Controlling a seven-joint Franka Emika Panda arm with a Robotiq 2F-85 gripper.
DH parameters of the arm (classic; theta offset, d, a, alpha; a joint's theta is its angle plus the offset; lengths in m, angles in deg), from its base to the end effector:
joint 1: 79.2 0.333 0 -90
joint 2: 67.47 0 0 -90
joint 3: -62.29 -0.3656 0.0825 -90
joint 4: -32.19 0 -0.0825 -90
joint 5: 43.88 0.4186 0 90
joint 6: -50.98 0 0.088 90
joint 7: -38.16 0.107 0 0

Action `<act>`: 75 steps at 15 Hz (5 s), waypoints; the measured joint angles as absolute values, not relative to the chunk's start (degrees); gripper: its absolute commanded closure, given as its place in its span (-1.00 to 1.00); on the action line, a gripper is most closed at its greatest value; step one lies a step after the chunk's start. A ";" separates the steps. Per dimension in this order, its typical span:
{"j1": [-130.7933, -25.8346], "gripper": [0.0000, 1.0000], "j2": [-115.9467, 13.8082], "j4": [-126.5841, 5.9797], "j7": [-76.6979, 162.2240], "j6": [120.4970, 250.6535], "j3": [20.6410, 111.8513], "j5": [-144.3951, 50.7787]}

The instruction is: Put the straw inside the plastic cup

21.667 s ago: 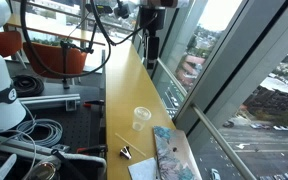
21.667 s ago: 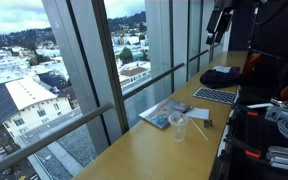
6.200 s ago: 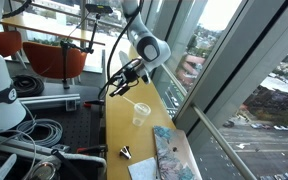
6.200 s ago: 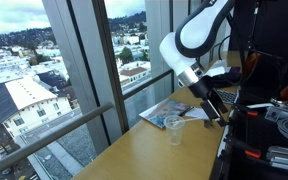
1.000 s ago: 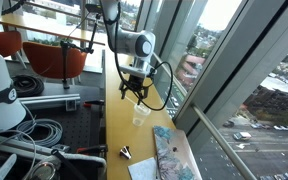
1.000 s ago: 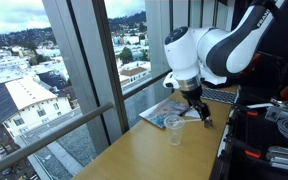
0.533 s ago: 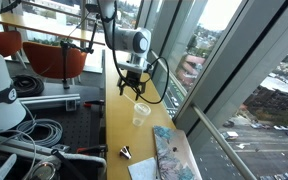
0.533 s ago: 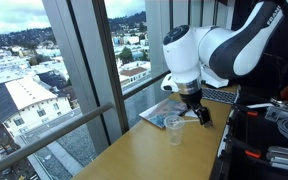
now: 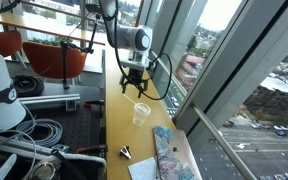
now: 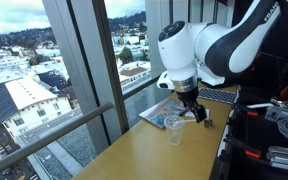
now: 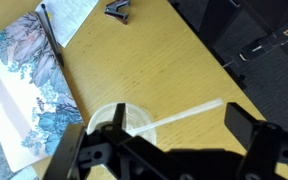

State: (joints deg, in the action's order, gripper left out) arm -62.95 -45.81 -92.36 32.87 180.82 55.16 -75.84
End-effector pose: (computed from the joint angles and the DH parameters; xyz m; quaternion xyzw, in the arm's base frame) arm 0.5291 0.2143 0.2160 0.8765 0.4338 -0.1045 0.1806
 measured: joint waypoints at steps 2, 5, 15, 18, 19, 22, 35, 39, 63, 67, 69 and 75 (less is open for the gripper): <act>-62.98 -1.00 -45.74 -91.86 33.01 179.90 55.18 -75.84; -62.98 -1.00 -45.60 -91.70 33.30 179.06 55.18 -75.84; -62.93 -1.00 -44.18 -91.66 34.32 178.85 55.13 -75.91; -62.93 -1.00 -44.15 -91.18 34.56 178.66 55.17 -75.98; -62.93 -1.00 -44.13 -90.97 34.62 178.52 55.17 -75.99; -62.93 -1.00 -44.04 -90.09 34.86 177.97 55.20 -76.04; -62.41 -1.00 -42.60 -87.26 35.08 176.38 55.26 -76.07; -61.06 -1.00 -41.68 -87.59 35.94 176.38 55.03 -76.17; -61.30 -1.00 -42.26 -87.13 39.89 175.23 56.87 -77.76; -61.91 -1.00 -42.99 -85.17 39.97 173.53 57.72 -78.19; -62.43 -1.00 -43.49 -85.13 39.97 173.52 57.73 -78.19; -62.45 -1.00 -44.08 -87.65 39.93 174.87 55.85 -78.18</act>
